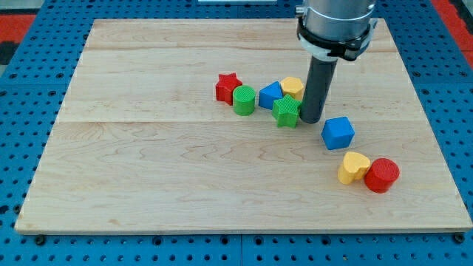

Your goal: Move the green star above the blue cube

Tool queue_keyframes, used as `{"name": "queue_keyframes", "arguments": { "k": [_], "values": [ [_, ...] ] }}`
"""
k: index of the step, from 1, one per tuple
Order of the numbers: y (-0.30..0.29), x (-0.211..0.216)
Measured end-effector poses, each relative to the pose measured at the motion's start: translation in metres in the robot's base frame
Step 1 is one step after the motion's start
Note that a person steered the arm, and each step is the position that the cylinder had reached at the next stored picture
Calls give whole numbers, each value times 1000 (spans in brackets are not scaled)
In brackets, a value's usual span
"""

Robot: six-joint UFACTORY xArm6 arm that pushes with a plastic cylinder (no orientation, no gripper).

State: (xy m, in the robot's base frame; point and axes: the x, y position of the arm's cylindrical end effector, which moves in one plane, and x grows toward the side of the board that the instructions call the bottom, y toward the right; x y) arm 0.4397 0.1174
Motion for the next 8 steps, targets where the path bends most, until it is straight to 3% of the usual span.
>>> {"name": "queue_keyframes", "arguments": {
  "k": [3,4,5,6,8],
  "values": [
    [35,50],
    [27,41],
    [-4,20],
    [-30,33],
    [-159,11]
  ]
}}
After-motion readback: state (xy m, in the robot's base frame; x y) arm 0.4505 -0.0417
